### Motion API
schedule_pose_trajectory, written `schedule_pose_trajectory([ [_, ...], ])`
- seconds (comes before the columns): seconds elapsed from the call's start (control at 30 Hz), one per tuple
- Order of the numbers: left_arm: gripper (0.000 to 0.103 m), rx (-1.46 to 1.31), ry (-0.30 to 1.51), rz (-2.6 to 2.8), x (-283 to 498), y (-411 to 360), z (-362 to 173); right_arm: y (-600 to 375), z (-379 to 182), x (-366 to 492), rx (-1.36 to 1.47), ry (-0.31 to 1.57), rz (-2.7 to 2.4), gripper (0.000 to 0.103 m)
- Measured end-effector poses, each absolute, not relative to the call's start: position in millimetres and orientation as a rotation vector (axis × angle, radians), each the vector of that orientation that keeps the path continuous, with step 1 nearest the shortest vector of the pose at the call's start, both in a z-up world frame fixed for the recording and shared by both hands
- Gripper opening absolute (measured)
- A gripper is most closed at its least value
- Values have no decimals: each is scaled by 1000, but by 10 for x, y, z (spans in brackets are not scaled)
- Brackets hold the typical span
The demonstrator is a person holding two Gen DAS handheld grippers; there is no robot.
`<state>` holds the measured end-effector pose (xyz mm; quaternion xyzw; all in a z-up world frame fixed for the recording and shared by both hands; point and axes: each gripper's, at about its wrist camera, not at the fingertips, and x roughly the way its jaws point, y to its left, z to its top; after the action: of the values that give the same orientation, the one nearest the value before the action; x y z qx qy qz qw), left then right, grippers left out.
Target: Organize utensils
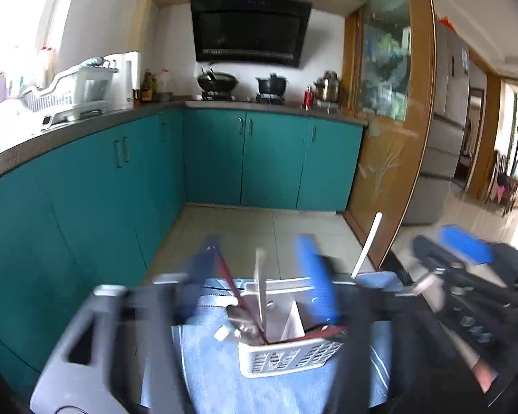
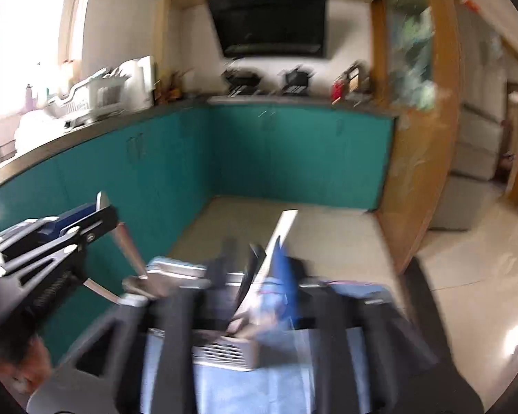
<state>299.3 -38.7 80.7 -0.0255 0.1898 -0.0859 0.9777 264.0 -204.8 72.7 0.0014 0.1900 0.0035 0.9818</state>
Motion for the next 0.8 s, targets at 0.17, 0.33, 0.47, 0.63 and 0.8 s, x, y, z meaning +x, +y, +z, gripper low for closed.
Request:
schedule_pose_trajectory([
  [0.17,73,-52,306,-155,2365,-102,826,-2340,760,1889,101,307,23,67],
  [0.33,89,-42,269,-131,1686,74,709,-2475,581,1164,201,280,61,98],
  [0.47,97,-20,279,-86,1245,73,567,-2445,401,735,252,296,19,100],
  [0.63,99,63,280,-40,678,10,372,-2264,146,225,215,339,-107,100],
  [0.8,99,47,337,-59,307,0,223,-2027,-46,-212,128,374,-157,100],
])
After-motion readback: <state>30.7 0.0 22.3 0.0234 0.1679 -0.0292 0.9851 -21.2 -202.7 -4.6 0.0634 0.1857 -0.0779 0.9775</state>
